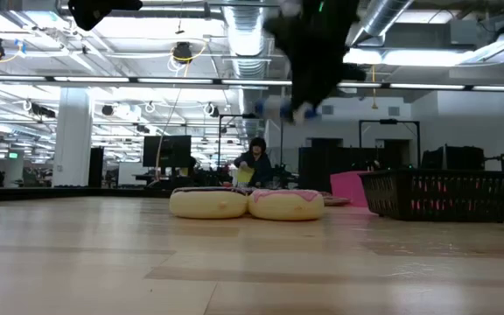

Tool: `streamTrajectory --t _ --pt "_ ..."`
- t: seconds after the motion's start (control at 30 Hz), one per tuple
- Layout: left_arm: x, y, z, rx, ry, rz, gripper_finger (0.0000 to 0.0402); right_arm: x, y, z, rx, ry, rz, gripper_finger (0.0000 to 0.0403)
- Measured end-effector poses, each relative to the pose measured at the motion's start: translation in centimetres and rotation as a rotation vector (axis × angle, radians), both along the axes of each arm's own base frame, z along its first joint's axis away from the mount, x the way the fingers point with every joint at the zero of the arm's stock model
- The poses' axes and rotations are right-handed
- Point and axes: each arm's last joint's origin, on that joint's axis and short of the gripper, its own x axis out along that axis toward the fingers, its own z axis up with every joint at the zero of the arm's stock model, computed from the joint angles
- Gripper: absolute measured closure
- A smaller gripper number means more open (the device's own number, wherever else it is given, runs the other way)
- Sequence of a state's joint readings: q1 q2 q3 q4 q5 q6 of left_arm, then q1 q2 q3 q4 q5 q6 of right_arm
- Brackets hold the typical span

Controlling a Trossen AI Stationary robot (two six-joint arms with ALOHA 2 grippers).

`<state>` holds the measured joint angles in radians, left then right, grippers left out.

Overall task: Pick & Place Food Item
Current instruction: Put the blue food coloring bottle into the transparent bin

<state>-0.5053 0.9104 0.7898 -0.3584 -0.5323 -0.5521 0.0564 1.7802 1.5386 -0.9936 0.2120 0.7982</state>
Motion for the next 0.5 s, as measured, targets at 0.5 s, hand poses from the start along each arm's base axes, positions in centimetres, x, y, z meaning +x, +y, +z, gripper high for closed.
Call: streamTrajectory --t 0.5 --pt "0.1 0.1 0.1 0.045 -0.015 0.010 0.0190 -9.7 13.3 4.1 0.273 0.189 0.052 0.0318"
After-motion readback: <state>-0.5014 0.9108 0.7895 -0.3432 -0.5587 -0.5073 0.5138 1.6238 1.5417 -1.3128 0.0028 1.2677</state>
